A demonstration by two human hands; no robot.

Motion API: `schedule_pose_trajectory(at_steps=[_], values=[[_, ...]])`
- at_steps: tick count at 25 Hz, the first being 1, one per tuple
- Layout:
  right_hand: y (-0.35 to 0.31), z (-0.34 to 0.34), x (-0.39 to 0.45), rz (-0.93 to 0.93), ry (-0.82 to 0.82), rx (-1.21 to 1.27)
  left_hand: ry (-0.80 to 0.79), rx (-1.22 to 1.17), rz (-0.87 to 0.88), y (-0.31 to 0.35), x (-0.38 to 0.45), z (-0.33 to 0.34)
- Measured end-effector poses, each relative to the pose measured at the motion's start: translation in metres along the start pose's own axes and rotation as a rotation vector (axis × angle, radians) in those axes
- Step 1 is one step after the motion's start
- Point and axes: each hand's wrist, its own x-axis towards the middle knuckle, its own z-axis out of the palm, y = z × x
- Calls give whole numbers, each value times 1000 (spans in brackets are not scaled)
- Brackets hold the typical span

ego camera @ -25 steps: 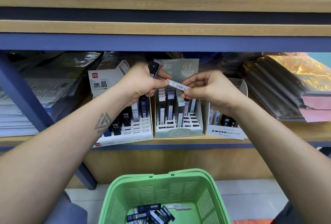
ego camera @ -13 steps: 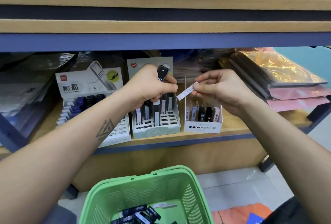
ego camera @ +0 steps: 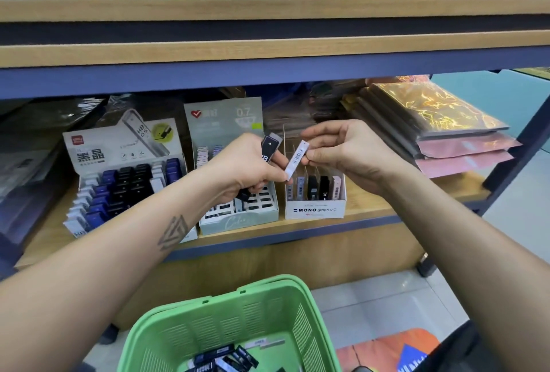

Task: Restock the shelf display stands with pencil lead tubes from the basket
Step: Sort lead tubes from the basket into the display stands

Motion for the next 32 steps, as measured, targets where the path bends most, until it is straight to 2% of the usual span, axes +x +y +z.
schedule_pose_trajectory(at_steps=[6, 9, 13, 15, 26, 32], values=[[-4, 1, 1, -37, 104, -189, 69, 33, -7, -2, 1, 5], [-5, -2, 4, -80, 183, -437, 145, 62, 41, 2, 5, -8], [10, 15, 9, -91, 155, -848, 200, 93, 49, -2, 7, -28], [20, 25, 12, -95, 155, -937, 210, 108, 29, -9, 6, -32], [48, 50, 22, 86, 130, -1048, 222, 45, 43, -10, 4, -35], [47, 52, 21, 92, 152, -1080, 144, -21, 28, -7, 0, -35]])
